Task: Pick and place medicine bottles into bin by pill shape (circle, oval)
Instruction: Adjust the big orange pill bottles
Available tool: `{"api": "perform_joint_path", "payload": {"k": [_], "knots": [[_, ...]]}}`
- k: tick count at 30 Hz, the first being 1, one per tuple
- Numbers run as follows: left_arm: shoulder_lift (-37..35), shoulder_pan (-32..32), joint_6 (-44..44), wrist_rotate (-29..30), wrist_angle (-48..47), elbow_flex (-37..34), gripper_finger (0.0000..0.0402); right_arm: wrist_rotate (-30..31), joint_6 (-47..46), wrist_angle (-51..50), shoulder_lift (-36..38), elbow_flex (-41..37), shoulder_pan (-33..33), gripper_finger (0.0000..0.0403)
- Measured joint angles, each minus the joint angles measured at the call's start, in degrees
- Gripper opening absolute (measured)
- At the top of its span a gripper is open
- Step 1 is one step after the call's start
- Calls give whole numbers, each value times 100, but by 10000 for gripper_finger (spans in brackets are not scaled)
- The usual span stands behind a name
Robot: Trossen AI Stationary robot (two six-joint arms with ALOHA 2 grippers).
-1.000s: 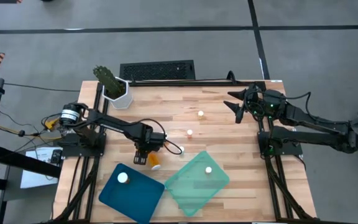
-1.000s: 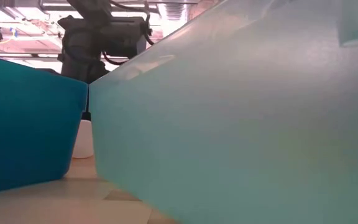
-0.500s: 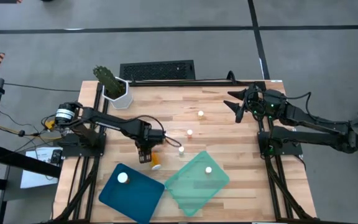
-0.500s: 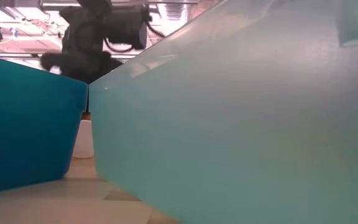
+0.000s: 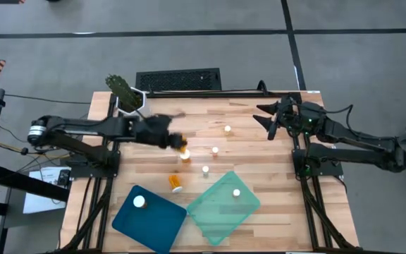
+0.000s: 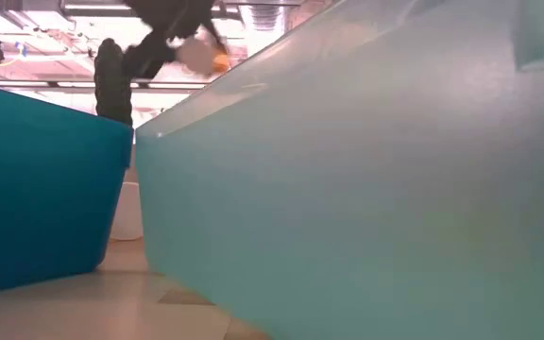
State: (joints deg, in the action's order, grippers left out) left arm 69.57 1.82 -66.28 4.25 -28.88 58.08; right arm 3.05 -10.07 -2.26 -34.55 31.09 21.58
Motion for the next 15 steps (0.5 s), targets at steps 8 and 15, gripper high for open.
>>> {"api": "perform_joint_path", "payload": {"k": [8,15], "knots": [[-290,188,68,1128,1935,0,191,-61,-1320,1160,-508,0,-403,256],[-9,276,-1022,1912,3368,6,191,-303,573,2431,-1295,3,-1077,256]]}}
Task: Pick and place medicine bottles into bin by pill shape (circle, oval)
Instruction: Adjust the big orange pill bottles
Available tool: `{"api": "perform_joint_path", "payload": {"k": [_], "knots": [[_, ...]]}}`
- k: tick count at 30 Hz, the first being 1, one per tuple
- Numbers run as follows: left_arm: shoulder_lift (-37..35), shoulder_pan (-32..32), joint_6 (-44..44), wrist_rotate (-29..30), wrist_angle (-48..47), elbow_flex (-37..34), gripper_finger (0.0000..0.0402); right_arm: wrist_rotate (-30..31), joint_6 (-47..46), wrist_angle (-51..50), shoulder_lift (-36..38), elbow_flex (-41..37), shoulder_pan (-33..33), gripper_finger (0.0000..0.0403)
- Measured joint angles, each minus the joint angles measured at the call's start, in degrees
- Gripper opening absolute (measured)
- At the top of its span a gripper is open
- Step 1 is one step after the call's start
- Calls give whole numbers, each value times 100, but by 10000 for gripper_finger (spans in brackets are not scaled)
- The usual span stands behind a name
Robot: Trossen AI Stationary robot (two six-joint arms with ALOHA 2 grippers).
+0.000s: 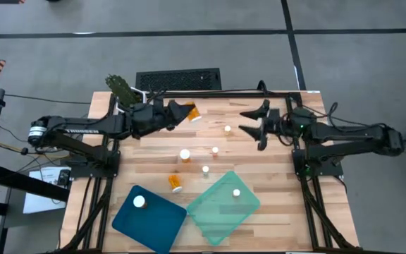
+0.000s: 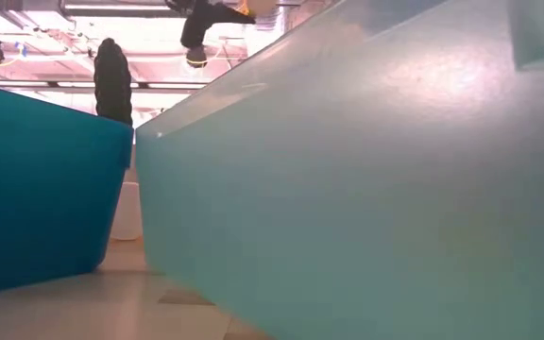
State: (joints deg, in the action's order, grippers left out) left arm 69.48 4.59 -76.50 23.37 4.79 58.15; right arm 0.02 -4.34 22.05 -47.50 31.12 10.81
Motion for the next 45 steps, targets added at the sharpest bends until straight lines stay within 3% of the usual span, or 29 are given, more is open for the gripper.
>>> {"api": "perform_joint_path", "payload": {"k": [2,6,9,13,21,28,39,45], "knots": [[102,-4,-290,195,325,-2,191,136,1329,140,-218,134,-259,256],[385,-4,-812,411,845,-4,191,1130,3515,168,-688,669,-749,256],[615,-18,-1095,456,1230,-4,192,1644,4531,172,-1040,1136,-970,256],[983,-19,-1492,457,1669,-6,192,1686,5370,67,-1481,1645,-1074,256],[1374,47,-1781,388,2284,-6,192,1730,5541,-925,-2033,2176,-1077,256],[1374,56,-1782,388,2301,-6,192,1730,5874,-949,-2114,2218,-1083,258],[1374,56,-1782,394,2298,-6,192,1754,6492,-768,-2112,2218,-1066,336],[1376,56,-1865,394,2296,-6,192,1726,6709,-595,-2234,2218,-928,343]]}}
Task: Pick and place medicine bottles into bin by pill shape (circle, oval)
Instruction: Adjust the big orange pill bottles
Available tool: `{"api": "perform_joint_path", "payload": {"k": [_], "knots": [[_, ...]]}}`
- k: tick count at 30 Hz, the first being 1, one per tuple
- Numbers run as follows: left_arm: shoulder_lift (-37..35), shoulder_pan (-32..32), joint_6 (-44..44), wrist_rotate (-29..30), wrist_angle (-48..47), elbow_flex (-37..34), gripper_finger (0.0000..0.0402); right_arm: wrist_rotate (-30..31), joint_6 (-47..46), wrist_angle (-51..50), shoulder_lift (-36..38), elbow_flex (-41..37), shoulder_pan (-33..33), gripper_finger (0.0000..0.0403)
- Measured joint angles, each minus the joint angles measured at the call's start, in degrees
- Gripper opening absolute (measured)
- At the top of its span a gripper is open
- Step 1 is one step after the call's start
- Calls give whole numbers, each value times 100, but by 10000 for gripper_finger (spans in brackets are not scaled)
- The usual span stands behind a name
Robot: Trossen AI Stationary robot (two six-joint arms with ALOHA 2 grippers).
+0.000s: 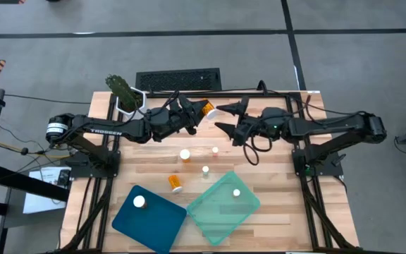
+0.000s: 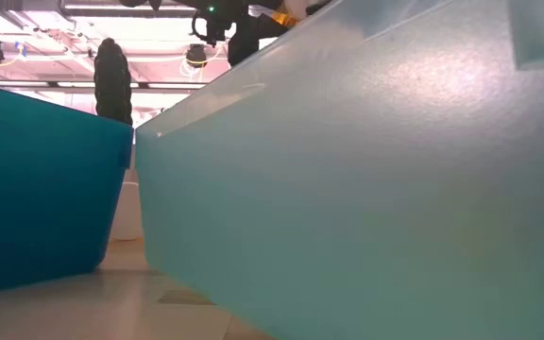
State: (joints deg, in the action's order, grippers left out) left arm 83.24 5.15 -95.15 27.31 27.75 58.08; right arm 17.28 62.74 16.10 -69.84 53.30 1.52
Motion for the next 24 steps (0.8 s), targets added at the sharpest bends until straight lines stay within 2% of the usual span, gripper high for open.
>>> {"api": "perform_joint_path", "payload": {"k": [6,13,24], "knots": [[2,0,-13,-3,33,0,192,-63,199,62,-196,-13,93,335],[4,0,-46,-116,-28,0,192,-70,223,822,-520,20,155,332],[4,0,-13,-157,-52,0,192,-11,226,851,-636,0,277,301]]}}
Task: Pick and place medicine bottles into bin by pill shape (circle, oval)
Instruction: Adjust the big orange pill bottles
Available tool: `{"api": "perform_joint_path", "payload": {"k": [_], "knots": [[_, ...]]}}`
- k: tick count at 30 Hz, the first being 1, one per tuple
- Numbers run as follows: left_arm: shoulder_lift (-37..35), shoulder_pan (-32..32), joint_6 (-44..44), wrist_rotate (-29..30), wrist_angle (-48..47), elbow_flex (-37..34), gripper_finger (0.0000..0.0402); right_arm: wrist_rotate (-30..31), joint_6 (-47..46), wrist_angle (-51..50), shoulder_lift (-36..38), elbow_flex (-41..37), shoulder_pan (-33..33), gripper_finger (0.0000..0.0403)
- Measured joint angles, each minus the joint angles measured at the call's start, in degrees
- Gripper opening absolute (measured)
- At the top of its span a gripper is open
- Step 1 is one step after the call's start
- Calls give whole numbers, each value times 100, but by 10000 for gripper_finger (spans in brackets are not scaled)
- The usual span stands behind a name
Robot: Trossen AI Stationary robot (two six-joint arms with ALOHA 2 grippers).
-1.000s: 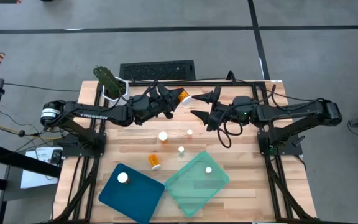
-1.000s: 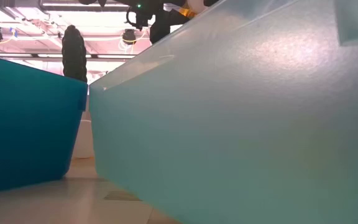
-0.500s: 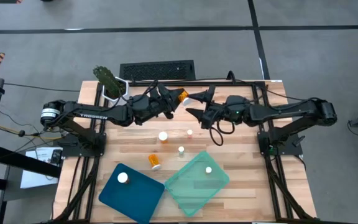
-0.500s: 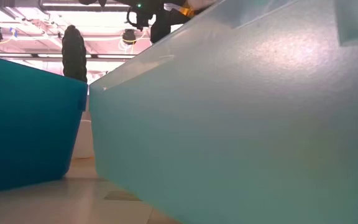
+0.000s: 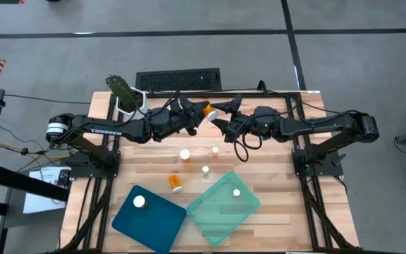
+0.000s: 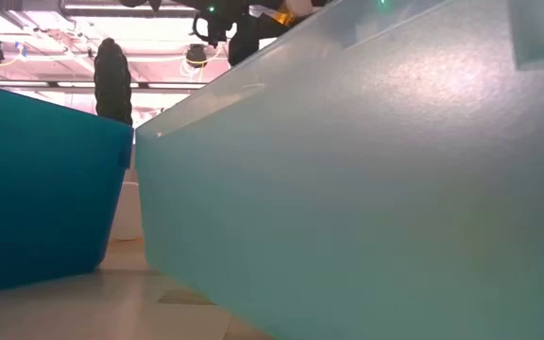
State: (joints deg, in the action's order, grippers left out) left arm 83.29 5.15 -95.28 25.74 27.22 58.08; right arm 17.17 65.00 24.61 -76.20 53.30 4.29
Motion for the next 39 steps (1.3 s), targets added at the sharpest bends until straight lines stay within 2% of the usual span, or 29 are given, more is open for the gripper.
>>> {"api": "perform_joint_path", "payload": {"k": [11,21,26,29,36,39], "knots": [[-2,0,-2,-2,31,2,192,109,1,54,0,-1,-15,249],[-4,0,-31,0,34,5,192,209,12,53,0,-2,-22,187],[-4,33,87,-15,31,7,192,247,-32,51,0,-2,-23,198],[-63,142,401,-214,27,7,192,313,-196,84,0,-2,-24,205],[-153,428,811,-690,-30,2,203,513,-424,93,0,4,-141,190],[-177,477,826,-690,-180,2,214,649,-434,81,6,4,-220,193]]}}
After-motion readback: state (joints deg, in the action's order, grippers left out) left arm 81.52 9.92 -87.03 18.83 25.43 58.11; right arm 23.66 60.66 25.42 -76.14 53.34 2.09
